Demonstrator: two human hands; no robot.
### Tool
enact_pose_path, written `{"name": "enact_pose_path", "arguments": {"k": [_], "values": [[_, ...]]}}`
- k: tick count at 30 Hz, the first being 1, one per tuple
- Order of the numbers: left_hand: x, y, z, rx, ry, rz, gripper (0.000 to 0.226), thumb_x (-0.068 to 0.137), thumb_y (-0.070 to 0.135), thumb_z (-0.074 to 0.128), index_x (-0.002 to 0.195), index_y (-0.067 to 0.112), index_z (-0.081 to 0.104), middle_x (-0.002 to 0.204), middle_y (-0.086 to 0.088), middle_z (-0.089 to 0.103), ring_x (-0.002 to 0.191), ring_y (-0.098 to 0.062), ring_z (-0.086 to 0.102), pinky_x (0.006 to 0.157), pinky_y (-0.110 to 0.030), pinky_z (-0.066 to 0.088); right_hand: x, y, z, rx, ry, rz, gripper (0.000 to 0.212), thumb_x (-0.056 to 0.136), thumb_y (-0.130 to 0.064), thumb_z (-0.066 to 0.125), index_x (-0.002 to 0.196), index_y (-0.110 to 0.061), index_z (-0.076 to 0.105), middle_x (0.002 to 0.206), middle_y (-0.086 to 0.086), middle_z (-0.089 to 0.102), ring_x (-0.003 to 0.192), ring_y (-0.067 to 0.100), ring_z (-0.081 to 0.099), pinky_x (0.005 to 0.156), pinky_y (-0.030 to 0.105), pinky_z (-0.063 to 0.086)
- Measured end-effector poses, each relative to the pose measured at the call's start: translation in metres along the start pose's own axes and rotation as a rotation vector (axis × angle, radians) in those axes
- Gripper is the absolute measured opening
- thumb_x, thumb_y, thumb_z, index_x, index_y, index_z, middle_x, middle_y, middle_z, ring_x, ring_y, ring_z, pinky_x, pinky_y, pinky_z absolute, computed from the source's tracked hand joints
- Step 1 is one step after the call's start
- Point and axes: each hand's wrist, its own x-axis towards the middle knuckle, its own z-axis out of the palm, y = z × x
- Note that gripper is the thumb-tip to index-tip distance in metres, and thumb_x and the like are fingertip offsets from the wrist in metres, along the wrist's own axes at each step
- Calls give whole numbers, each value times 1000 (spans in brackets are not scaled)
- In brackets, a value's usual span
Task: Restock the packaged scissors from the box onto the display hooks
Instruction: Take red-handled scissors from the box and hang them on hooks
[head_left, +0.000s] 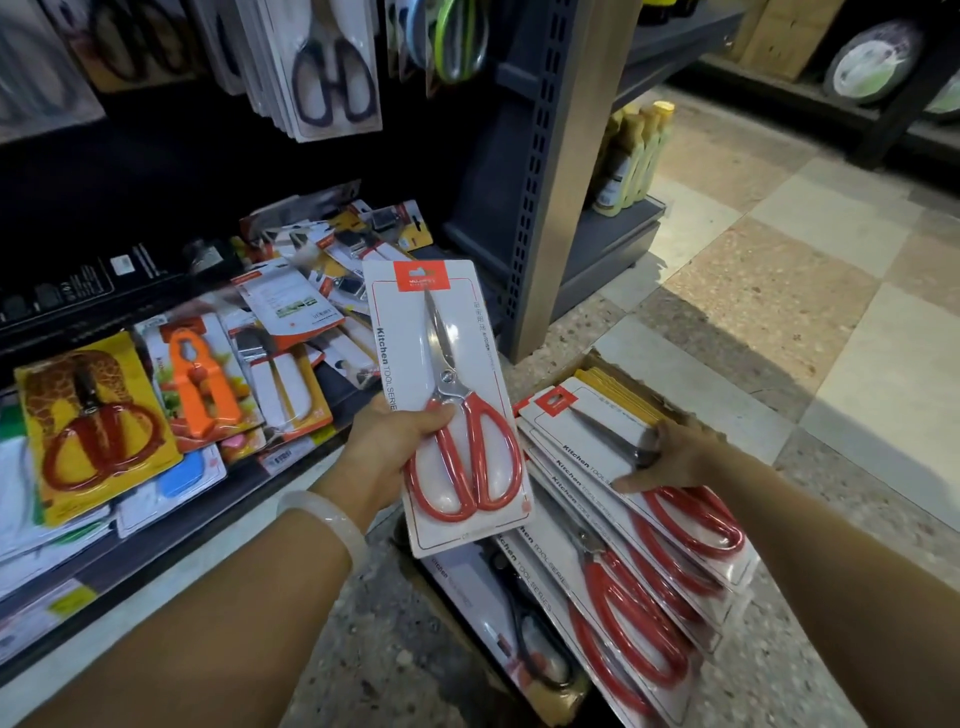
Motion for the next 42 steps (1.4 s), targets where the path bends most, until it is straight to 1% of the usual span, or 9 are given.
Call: {"name": "enact_pose_path", "arguments": {"k": [6,13,16,26,30,33,35,39,42], "values": [[-5,-1,19,-2,-24,-12,43,77,-6,68,116,9,56,89,-9,67,71,-21,65,47,-27,55,0,1,1,-2,-2,7,79,67,-70,62,130,-23,49,150,12,23,139,39,16,113,55,18],[-4,-9,23,27,-38,-17,53,75,-2,71,125,7,54,112,-18,67,88,-30,67,71,-40,57,8,2,3,-11,1,20,85,60,-75,63,127,-22,51,143,17,31,135,39,24,111,53,25],[-5,-11,24,20,-37,-19,50,76,-4,70,122,6,55,111,-18,67,83,-28,67,71,-39,57,11,2,6,-8,6,11,88,59,-75,63,127,-21,50,140,13,40,134,36,28,110,53,27],[-8,-12,26,48,-41,-19,46,77,-4,69,119,8,58,108,-16,68,86,-28,68,67,-38,58,18,3,10,-12,7,44,96,51,-83,61,129,-28,51,136,14,41,129,36,32,108,52,30],[-11,-11,24,44,-41,-30,50,76,-4,70,122,10,57,109,-17,69,89,-30,69,69,-40,58,17,2,10,-31,-57,62,104,41,-93,51,131,-39,48,147,12,28,138,39,17,110,58,20],[-12,-12,24,37,-37,-36,51,76,-5,70,123,9,56,110,-17,68,93,-33,68,73,-42,57,27,6,10,-102,-61,58,134,11,-102,33,130,-41,48,141,12,37,134,39,25,109,59,22],[-12,-12,22,26,-34,-41,50,76,-5,70,122,8,56,110,-18,68,93,-34,68,74,-43,57,43,14,18,-121,-49,89,141,3,-103,29,127,-38,50,136,13,41,131,39,30,107,59,26],[-14,-13,19,28,-25,-41,48,76,-5,69,121,7,56,110,-19,67,93,-33,67,71,-42,57,41,17,19,-94,-55,93,140,13,-103,37,135,-34,44,142,11,36,135,38,25,109,57,24],[-14,-13,16,37,-14,-43,45,76,-3,71,118,8,57,109,-18,68,93,-35,67,74,-44,57,18,10,9,-138,-117,66,105,52,-90,50,139,-31,41,144,8,35,137,34,23,113,51,22]]}}
